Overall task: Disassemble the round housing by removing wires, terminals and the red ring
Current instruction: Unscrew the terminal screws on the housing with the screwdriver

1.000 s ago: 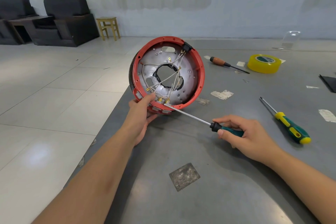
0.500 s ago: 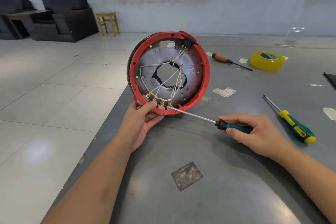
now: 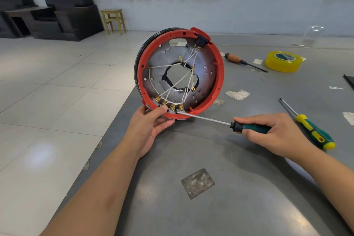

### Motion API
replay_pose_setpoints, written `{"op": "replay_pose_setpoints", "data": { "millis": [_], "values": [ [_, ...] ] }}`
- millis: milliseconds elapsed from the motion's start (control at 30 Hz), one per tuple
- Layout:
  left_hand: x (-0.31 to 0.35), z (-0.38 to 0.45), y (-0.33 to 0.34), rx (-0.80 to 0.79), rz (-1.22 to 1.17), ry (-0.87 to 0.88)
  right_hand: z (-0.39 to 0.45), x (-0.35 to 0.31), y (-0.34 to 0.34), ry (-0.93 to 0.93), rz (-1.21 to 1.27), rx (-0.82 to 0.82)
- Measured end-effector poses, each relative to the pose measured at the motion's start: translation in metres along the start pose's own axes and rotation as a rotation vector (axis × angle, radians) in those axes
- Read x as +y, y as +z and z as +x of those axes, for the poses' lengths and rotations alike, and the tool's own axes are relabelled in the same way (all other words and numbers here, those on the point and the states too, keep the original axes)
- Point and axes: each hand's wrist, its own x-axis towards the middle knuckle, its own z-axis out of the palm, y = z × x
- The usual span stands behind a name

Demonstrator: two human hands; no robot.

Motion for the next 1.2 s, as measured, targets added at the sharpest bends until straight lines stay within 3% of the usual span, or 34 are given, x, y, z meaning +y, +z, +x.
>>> {"op": "replay_pose_setpoints", "data": {
  "millis": [433, 733, 1033, 1200],
  "values": [
    [-0.003, 0.002, 0.000, 0.011, 0.022, 0.034, 0.005, -0.012, -0.010, 0.021, -0.051, -0.064],
    [-0.004, 0.000, 0.003, 0.043, 0.021, 0.057, -0.008, -0.003, 0.011, -0.023, 0.038, -0.008],
    [-0.003, 0.000, 0.003, 0.086, -0.030, 0.047, -0.012, 0.003, 0.026, -0.020, 0.176, -0.063],
    [-0.004, 0.003, 0.003, 0.112, -0.056, 0.048, -0.011, 0.001, 0.025, -0.061, 0.128, -0.035]
  ]
}}
